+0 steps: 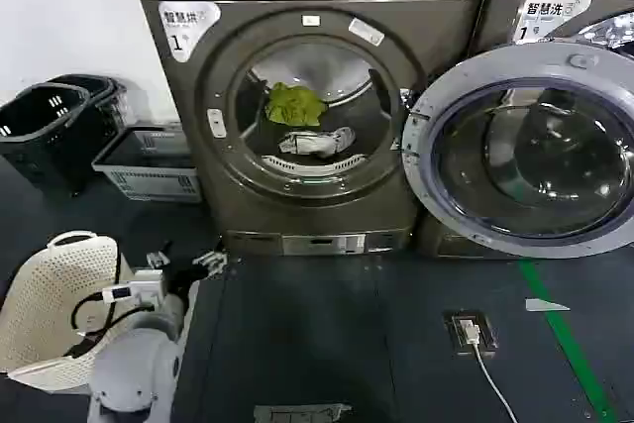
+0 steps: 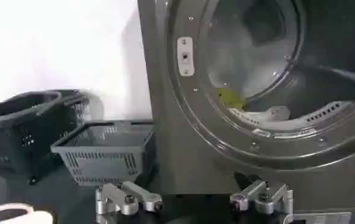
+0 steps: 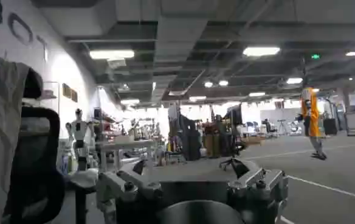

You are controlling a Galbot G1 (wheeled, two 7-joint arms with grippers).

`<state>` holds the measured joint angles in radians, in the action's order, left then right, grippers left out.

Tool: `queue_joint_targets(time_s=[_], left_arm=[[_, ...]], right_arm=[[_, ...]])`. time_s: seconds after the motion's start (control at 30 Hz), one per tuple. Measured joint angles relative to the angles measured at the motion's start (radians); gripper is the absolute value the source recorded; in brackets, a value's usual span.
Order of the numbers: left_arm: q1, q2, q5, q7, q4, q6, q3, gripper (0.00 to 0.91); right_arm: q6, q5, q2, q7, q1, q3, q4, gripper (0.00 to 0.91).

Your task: Grasp the clothes from the dryer.

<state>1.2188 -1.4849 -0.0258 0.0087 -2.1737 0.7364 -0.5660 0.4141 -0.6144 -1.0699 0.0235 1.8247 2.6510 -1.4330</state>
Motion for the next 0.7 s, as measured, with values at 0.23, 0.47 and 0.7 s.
queue_joint_targets(time_s=[0.23, 0.47, 0.7], left_arm=[[0.003, 0.002, -0.003, 0.000, 0.002, 0.000, 0.001, 0.907], [0.010, 0.000, -0.007, -0.001, -0.001, 0.000, 0.008, 0.907], [0.012, 0.001, -0.007, -0.001, -0.004, 0.000, 0.007, 0.907]], right_arm=[[-0.055, -0.012, -0.004, 0.011, -0.003, -0.014, 0.009, 0.907], [-0.068, -0.025, -0.004, 0.024, -0.001, -0.019, 0.011, 0.907], [-0.075, -0.031, -0.002, 0.033, -0.002, -0.024, 0.016, 0.907]])
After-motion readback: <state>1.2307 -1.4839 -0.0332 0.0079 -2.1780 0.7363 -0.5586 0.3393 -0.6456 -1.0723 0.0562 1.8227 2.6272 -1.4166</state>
